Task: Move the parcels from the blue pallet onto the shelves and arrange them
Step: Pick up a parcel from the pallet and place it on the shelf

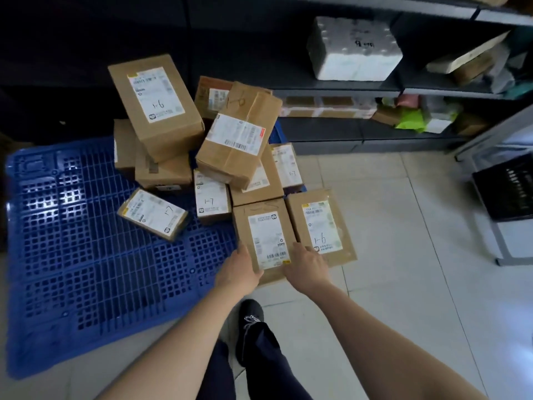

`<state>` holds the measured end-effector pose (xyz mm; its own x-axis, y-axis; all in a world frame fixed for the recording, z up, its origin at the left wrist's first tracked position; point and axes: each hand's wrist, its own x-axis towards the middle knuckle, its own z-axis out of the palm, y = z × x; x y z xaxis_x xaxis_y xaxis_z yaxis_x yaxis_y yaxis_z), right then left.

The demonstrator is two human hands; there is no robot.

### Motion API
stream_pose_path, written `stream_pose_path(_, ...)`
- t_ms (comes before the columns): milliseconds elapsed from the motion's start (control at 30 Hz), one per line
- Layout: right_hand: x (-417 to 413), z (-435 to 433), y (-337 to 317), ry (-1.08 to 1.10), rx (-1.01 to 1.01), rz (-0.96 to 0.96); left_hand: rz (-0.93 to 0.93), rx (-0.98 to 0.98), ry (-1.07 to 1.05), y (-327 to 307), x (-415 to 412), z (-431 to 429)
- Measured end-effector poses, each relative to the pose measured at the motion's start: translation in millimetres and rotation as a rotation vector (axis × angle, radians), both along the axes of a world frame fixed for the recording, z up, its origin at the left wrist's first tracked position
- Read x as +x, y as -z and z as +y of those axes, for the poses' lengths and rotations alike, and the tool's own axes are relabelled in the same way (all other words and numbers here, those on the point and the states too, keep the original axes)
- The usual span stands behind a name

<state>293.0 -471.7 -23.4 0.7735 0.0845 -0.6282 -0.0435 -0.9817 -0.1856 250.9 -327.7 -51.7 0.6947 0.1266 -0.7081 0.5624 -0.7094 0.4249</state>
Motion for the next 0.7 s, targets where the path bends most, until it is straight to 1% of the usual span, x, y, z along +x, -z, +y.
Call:
stream_pose_path(133, 1, 1, 19, 0.051, 0.076, -0.071, 0.036, -0.107, -0.206, 22, 1, -9)
stream_pose_path(200, 1, 5, 23, 0.083, 0.088, -0.092, 0.063, -0.207, -0.333, 31, 0, -9)
stream_pose_path(267, 5, 7, 28, 0.156, 0.088, -0.099, 0.064, -0.306, -0.454, 36, -4, -6)
stream_pose_path(300, 7, 8, 30, 0.21, 0.092, -0.083, 0.057, -0.325, -0.487, 38, -8, -4)
stream_pose_path(367, 10, 8, 35, 0.303, 0.101, -0.02, 0.043, -0.333, -0.513, 39, -17, 0)
stream_pose_path(467, 0, 10, 39, 0.352, 0.111, 0.066, 0.054, -0.36, -0.521, 34, -33, 8)
stream_pose_path(700, -55, 26, 21, 0.457, 0.303, 0.046, 0.121, -0.484, -0.617, 15, -83, 32)
